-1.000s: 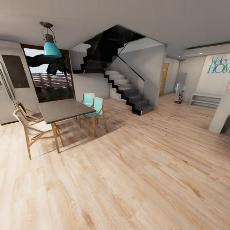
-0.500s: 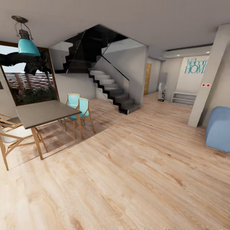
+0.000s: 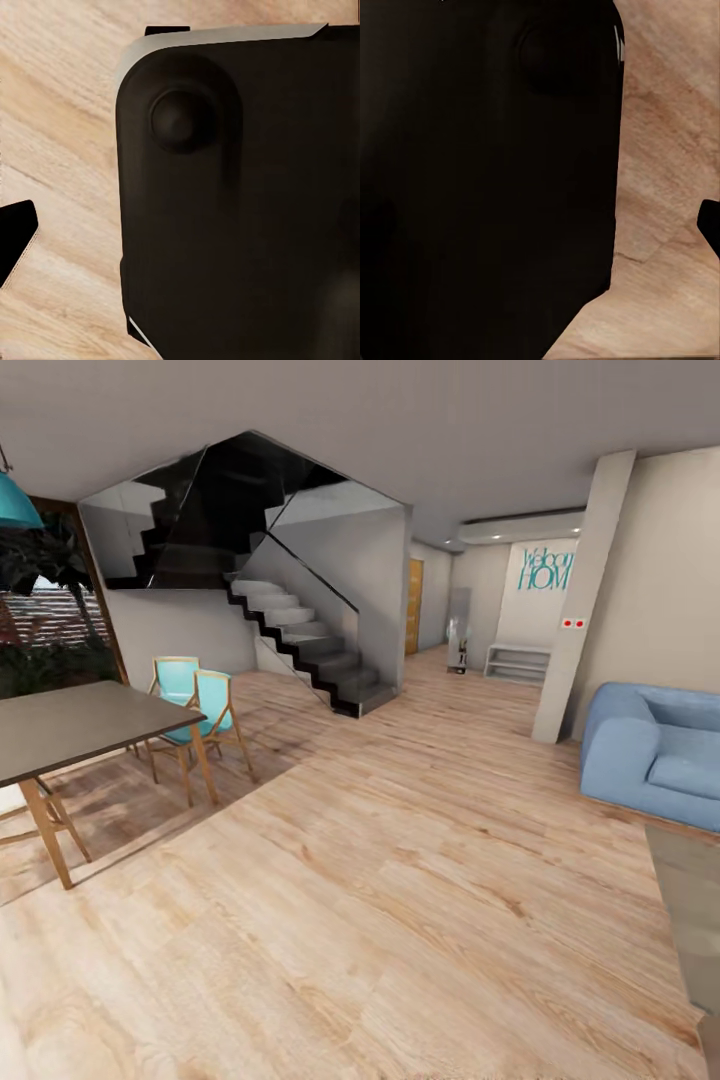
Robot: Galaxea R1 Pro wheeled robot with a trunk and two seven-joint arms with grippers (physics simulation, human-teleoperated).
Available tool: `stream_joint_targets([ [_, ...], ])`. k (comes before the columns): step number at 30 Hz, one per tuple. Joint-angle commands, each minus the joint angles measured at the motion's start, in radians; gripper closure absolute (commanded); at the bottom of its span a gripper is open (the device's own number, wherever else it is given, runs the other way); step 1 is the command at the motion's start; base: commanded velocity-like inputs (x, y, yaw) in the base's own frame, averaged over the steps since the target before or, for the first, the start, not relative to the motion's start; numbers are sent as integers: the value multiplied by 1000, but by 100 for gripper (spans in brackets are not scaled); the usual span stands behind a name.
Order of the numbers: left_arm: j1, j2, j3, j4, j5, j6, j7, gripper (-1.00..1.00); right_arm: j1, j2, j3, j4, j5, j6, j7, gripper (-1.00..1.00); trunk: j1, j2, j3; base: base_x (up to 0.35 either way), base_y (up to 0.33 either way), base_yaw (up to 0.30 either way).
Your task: Turn on the radio receiver that's on the table in the living room.
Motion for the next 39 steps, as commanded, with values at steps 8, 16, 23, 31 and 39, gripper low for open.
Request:
stream_joint_targets([
  [8, 0, 0, -1, 0, 0, 0, 0, -100, 0, 0, 0, 0, 0, 0, 0, -100, 0, 0, 0, 0, 0, -292],
  [16, 0, 0, 0, 0, 1, 0, 0, -100, 0, 0, 2, 0, 0, 1, 0, -100, 0, 0, 0, 0, 0, -144],
  [23, 0, -5, 2, 1, 2, 0, 0, -100, 0, 0, 8, 0, 8, 0, 0, -100, 0, 0, 0, 0, 0, -3],
  [31, 0, -8, -1, -13, -2, 0, 0, -100, 0, 0, 10, 0, 13, 0, 1, -100, 0, 0, 0, 0, 0, 0],
  [39, 0, -12, 1, -23, -2, 0, 0, -100, 0, 0, 10, 0, 15, 0, 1, -100, 0, 0, 0, 0, 0, 0],
])
